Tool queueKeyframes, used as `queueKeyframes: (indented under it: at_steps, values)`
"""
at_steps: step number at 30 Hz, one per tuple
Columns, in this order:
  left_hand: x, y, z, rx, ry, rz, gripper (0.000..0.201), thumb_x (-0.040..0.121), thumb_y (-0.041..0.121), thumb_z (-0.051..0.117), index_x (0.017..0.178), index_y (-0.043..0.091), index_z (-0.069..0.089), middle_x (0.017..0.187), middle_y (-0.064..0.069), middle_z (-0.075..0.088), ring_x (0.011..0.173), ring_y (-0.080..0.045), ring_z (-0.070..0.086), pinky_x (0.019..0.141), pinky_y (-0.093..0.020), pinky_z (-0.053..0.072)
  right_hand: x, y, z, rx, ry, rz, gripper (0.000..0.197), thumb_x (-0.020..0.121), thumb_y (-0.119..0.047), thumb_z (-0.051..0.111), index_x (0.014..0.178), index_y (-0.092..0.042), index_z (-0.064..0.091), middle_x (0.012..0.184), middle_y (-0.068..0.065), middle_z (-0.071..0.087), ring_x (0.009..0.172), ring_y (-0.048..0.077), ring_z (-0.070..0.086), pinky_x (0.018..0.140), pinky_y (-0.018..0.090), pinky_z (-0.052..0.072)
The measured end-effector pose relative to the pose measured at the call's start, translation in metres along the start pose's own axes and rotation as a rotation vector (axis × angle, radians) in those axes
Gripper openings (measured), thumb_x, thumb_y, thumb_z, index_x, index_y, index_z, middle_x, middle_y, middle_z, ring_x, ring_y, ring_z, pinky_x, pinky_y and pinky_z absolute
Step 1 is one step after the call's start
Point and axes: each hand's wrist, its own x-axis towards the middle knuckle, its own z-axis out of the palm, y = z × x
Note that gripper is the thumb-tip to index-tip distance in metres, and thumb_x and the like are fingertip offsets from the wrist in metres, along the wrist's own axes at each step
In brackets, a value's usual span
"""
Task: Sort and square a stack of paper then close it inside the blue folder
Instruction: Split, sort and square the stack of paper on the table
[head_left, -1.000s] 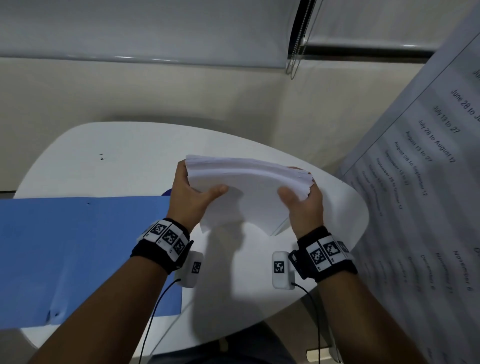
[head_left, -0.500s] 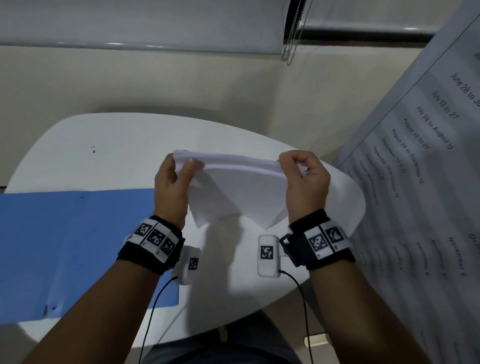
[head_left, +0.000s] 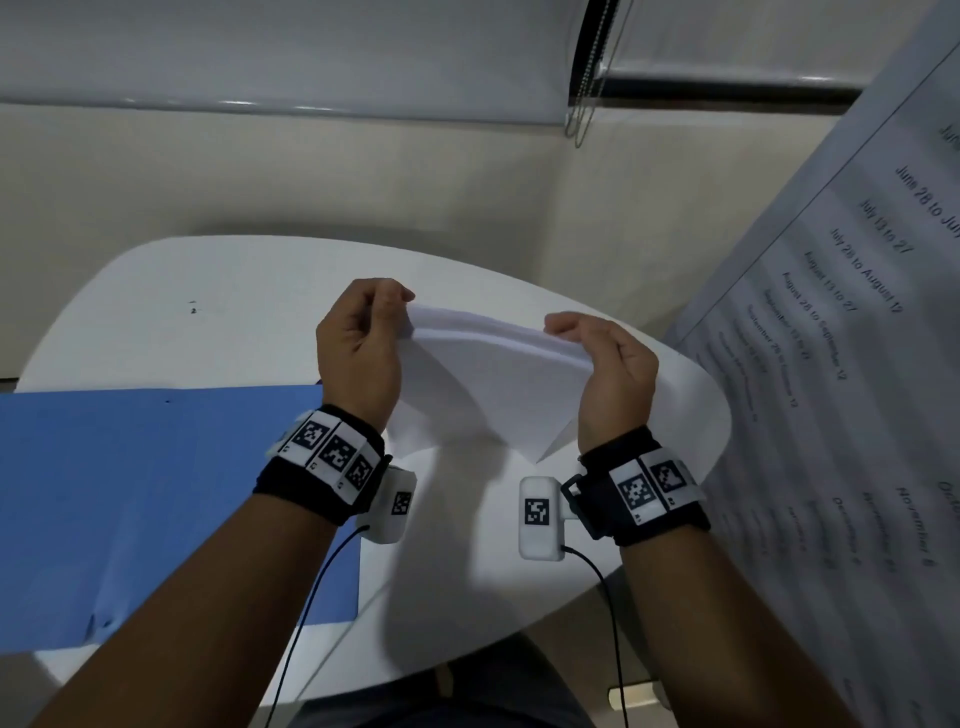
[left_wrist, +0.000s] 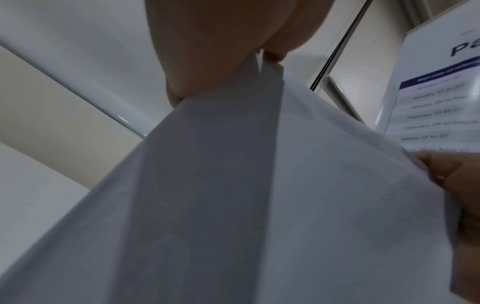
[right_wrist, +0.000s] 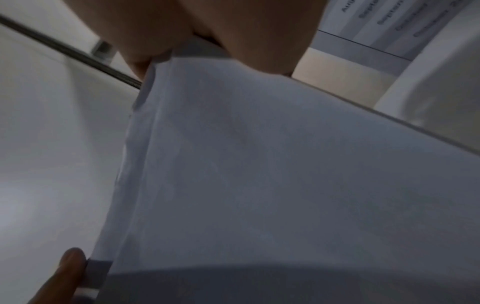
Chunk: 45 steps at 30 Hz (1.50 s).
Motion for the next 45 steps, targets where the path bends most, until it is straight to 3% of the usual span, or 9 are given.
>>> queueKeyframes:
  at_steps: [4,9,13,19,24,29,36,41,45]
  values:
    - [0.002,0.002,-0.001,-0.019,0.011,-0.007,0.020,0.102,0.018,0.052,0.090,0.010,0.065,0.084,0.014,0.065,0.077,0.006,0.057,0.074,-0.011,0.042,0.001,0.002,0.002,0.008,0.029,-0.037,0.025,0.095,-0.022,0.050,0.084,-0.005,0.065,0.082,0.006,0.074,0.080,0.015,0.068,0.079,0.023,0.048]
    - [0.002,-0.001,-0.007,-0.097,0.010,-0.019,0.014,0.094,0.026,0.056,0.102,0.014,0.054,0.082,0.004,0.060,0.073,-0.005,0.056,0.074,-0.022,0.045,-0.009,0.020,-0.015,-0.091,-0.169,-0.037,0.041,0.061,-0.018,0.085,0.095,-0.023,0.063,0.087,-0.020,0.069,0.086,0.002,0.065,0.077,0.020,0.052]
    - [-0.002,-0.022,-0.017,-0.099,-0.147,-0.117,0.057,0.066,0.038,0.074,0.115,0.027,0.046,0.101,-0.007,0.059,0.085,-0.013,0.058,0.075,-0.029,0.051,-0.010,0.025,-0.018,-0.052,-0.161,-0.010,0.034,0.070,-0.006,0.083,0.095,-0.021,0.065,0.089,-0.014,0.068,0.086,0.001,0.065,0.076,0.017,0.051]
    - [-0.009,-0.038,-0.020,-0.098,-0.296,-0.297,0.065,0.055,0.031,0.096,0.110,0.010,0.069,0.103,-0.003,0.076,0.096,-0.021,0.073,0.083,-0.044,0.061,-0.007,0.029,-0.013,0.086,-0.096,0.118,0.007,0.079,-0.032,0.068,0.082,-0.027,0.073,0.087,-0.005,0.070,0.092,0.021,0.065,0.095,0.051,0.049]
    - [-0.005,-0.041,-0.022,-0.082,-0.387,-0.357,0.054,0.056,0.022,0.093,0.106,0.017,0.072,0.106,-0.006,0.076,0.100,-0.022,0.073,0.089,-0.049,0.059,0.004,0.031,-0.014,0.013,-0.166,0.178,0.035,0.064,-0.012,0.088,0.088,-0.024,0.065,0.091,-0.007,0.068,0.086,0.007,0.066,0.077,0.020,0.053]
    - [-0.010,-0.041,-0.021,-0.105,-0.360,-0.340,0.046,0.057,0.020,0.092,0.100,0.022,0.074,0.103,-0.002,0.077,0.099,-0.021,0.073,0.087,-0.046,0.059,-0.002,0.031,-0.017,0.005,-0.130,0.234,0.037,0.067,0.004,0.082,0.078,-0.022,0.059,0.064,-0.020,0.070,0.065,-0.009,0.065,0.063,0.008,0.050]
    - [-0.026,-0.058,-0.016,-0.076,-0.320,-0.328,0.041,0.070,0.013,0.088,0.099,0.035,0.071,0.104,0.011,0.076,0.097,-0.009,0.072,0.084,-0.032,0.060,-0.003,0.048,-0.025,-0.006,-0.128,0.267,0.035,0.064,-0.001,0.086,0.078,-0.022,0.062,0.066,-0.022,0.070,0.066,-0.008,0.066,0.065,0.010,0.052]
    - [-0.035,-0.069,-0.009,-0.007,-0.334,-0.339,0.037,0.073,0.014,0.086,0.096,0.037,0.069,0.090,0.027,0.074,0.086,0.007,0.069,0.072,-0.012,0.054,-0.011,0.064,-0.025,-0.041,-0.126,0.353,0.050,0.056,-0.026,0.094,0.095,-0.004,0.071,0.090,0.005,0.076,0.087,0.022,0.073,0.082,0.036,0.060]
    - [-0.030,-0.067,-0.001,0.008,-0.261,-0.360,0.024,0.075,0.023,0.086,0.091,0.033,0.071,0.086,0.019,0.075,0.081,0.005,0.069,0.073,-0.021,0.056,-0.020,0.066,-0.021,-0.024,-0.104,0.411,0.035,0.074,-0.007,0.082,0.075,-0.022,0.051,0.076,-0.012,0.060,0.069,0.006,0.061,0.052,0.000,0.044]
